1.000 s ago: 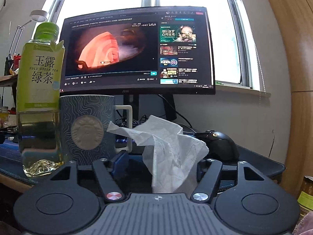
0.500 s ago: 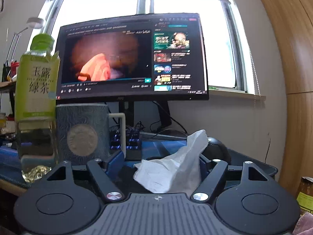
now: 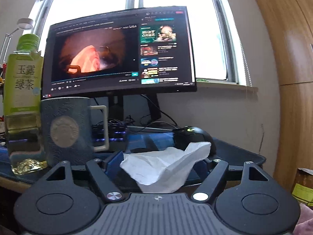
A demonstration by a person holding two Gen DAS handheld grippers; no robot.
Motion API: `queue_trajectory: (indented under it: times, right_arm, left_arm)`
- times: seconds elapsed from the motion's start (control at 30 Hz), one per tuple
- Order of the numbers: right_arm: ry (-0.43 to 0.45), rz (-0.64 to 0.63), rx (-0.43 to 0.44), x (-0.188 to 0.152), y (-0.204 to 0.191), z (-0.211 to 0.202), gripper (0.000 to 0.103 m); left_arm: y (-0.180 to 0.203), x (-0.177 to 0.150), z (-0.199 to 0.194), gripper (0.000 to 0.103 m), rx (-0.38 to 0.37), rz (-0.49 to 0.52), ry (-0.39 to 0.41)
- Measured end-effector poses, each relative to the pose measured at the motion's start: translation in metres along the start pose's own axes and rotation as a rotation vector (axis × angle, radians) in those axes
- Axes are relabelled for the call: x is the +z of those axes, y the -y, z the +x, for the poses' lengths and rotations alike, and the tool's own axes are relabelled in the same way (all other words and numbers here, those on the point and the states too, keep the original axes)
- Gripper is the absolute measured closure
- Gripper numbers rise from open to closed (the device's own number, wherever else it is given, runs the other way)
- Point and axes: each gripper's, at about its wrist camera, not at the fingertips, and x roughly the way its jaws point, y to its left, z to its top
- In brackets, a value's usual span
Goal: Clean container
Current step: 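Lower the green tea bottle onto the desk with the right tool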
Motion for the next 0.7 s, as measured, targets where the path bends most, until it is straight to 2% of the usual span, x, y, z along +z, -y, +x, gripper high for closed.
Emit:
queue_trajectory:
  times: [0.23,0.33,0.47,0.7]
  right_arm:
    - [0.046,0.025,-0.045,-0.001,0.012,-0.007,0.024]
    - [0.057,0.050,0.006,0.002,0.013,-0.009,0.024]
    - [0.036,0.001,0.034,0.002,-0.001,-0.004,0.024]
    - [0.063,-0.055,-0.004,0.005,-0.009,-0.007,0.024]
  left_arm:
    - [0.001,0.000,-0.001,0.000,-0.004,-0.004,0.002]
    - [0.001,0.000,-0.001,0.000,-0.011,-0.004,0.002]
    - [0.002,0.000,-0.002,0.000,-0.017,0.002,0.003]
    - [0.003,0.000,-0.004,0.000,-0.022,0.000,0.005]
